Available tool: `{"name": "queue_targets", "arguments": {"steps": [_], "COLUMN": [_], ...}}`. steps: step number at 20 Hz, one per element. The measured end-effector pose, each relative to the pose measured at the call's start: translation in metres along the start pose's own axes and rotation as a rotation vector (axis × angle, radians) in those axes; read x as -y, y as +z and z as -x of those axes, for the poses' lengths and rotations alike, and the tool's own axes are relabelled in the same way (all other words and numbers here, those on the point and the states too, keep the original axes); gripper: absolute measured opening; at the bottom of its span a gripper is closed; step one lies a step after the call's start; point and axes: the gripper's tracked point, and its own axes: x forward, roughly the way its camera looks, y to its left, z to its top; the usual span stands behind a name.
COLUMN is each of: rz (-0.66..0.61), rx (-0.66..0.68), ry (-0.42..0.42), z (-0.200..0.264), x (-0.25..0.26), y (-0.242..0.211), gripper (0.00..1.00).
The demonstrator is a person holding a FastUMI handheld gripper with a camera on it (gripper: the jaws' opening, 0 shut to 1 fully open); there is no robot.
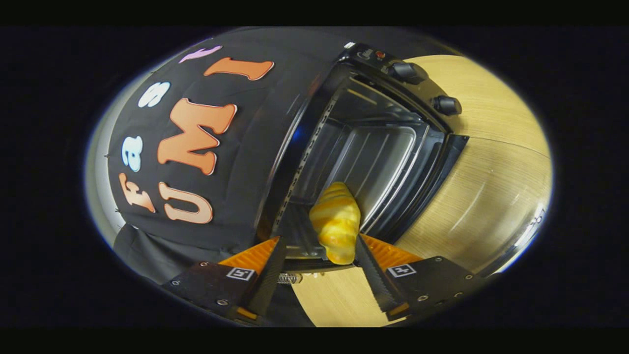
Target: Open the toaster oven, put the food inside, and close the toaster oven door.
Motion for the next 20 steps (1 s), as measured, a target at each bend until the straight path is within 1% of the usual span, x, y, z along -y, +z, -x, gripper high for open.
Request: {"name": "queue_targets", "arguments": {"steps": [2,3,7,12,16,19,20], "rz": [0.002,0.008,0.064,0.187,0.292,0.414,0.453], "rx": [-0.001,-0.003,-0.013,-0.022,-0.023,-0.023,-0.032], "ry": [0.002,-0.003,-0.031,-0.088,-0.179,-0.263,-0.276], "z": [0.012,0.018,0.046,0.084,0.115,0.132,0.138], "x": [0.002,0.005,0.017,0.036,0.063,0.087,0.091], "y": [-0.006,-0.01,-0.025,-0.04,-0.036,-0.03,-0.031], "gripper": [0.94,0.96,0.97,0.98,0.98,0.98,0.98]}}
